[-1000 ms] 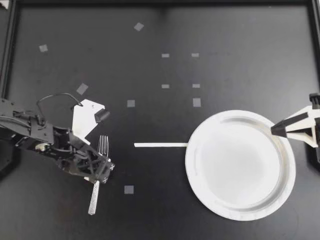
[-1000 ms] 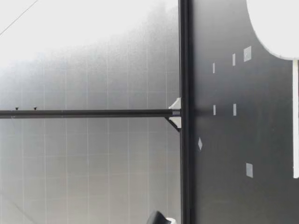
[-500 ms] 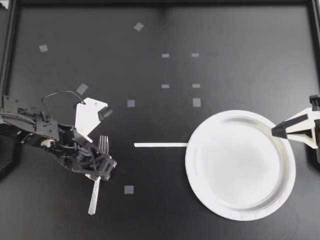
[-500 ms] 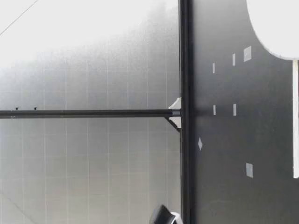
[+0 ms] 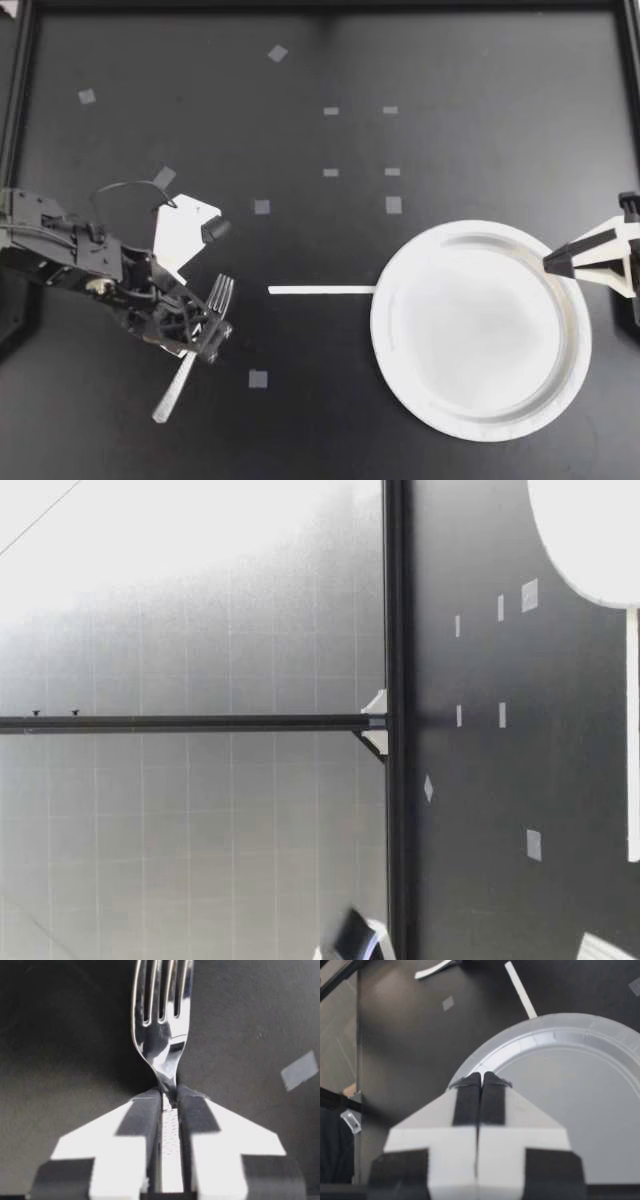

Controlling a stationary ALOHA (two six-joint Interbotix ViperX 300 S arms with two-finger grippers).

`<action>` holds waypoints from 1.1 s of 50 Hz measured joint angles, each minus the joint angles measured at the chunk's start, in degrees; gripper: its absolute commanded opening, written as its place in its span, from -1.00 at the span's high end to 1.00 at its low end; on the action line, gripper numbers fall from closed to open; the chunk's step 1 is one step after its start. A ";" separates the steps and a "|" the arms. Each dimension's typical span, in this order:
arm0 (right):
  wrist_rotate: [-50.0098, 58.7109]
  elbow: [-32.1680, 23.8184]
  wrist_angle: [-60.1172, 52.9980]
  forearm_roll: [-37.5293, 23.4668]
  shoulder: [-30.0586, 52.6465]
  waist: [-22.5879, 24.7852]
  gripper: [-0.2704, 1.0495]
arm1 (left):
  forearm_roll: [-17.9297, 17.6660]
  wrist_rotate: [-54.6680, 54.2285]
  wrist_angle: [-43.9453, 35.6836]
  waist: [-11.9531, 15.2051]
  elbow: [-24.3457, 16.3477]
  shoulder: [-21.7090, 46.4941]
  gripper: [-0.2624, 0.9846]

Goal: Pick up the fork and place it on the plate.

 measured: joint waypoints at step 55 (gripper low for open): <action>-2.46 -9.23 -35.33 -10.99 27.07 0.00 -0.21 | 43.33 11.16 -54.05 11.87 -20.39 -1.49 0.50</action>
